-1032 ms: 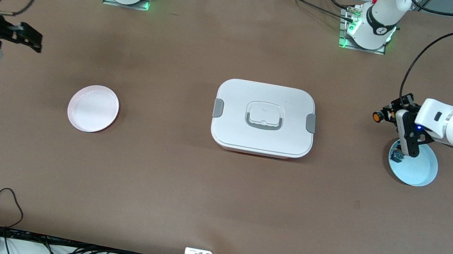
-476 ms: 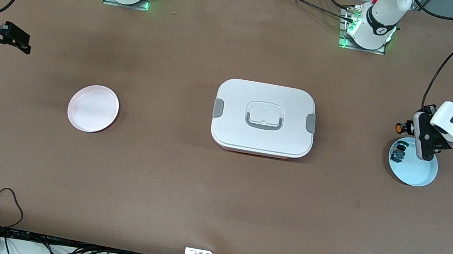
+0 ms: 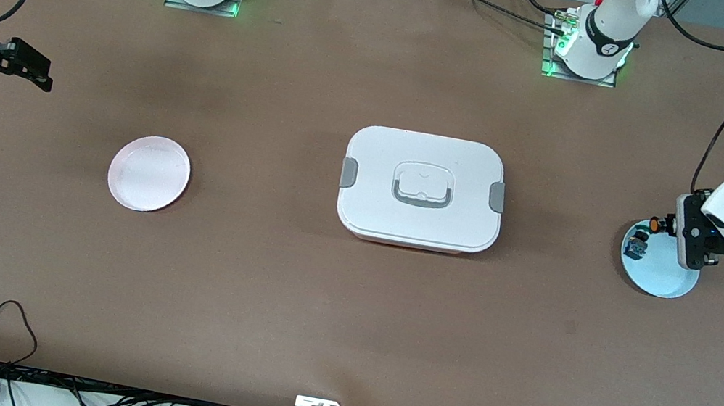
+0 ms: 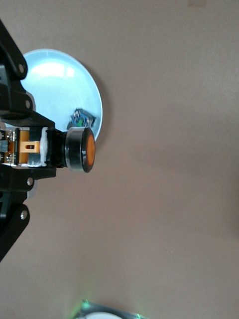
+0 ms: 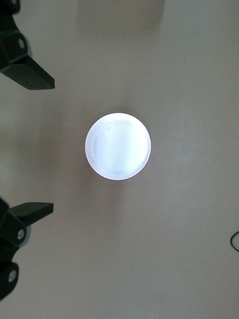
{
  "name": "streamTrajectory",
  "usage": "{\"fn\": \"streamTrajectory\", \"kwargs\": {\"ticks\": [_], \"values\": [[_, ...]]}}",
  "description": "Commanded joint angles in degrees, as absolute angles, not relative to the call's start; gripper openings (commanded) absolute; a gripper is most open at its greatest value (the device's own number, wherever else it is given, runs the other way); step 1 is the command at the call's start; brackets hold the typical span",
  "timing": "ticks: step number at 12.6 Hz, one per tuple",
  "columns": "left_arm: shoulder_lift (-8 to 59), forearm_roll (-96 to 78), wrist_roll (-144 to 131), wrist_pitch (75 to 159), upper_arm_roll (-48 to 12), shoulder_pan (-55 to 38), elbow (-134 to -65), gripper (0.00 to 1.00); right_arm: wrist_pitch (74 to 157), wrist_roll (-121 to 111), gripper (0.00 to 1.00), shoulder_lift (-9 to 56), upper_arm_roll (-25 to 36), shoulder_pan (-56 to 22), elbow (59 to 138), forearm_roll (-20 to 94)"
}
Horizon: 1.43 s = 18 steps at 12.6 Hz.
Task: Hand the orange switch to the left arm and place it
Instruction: 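Lower the switch onto the blue plate and open the left gripper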
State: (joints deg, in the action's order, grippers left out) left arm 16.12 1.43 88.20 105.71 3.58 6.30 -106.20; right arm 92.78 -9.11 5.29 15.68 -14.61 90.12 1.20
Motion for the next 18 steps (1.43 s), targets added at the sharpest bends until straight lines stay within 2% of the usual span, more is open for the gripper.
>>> {"fn": "streamTrajectory", "kwargs": {"ticks": [1, 7, 18], "values": [[18.4, 3.3, 93.6, 108.8, 3.2, 8.1, -105.6, 0.00, 92.9, -9.1, 1.00, 5.0, 15.4, -14.7, 89.7, 1.9], [24.2, 8.8, 96.9, 112.9, 3.1, 10.5, -102.4, 0.00, 92.9, -9.1, 1.00, 5.1, 15.4, -14.5, 89.7, 2.0], [33.4, 9.0, 100.8, 121.3, 3.1, 14.0, -100.5, 0.00, 92.9, -9.1, 1.00, 5.0, 15.4, -14.5, 89.7, 2.0]]}}
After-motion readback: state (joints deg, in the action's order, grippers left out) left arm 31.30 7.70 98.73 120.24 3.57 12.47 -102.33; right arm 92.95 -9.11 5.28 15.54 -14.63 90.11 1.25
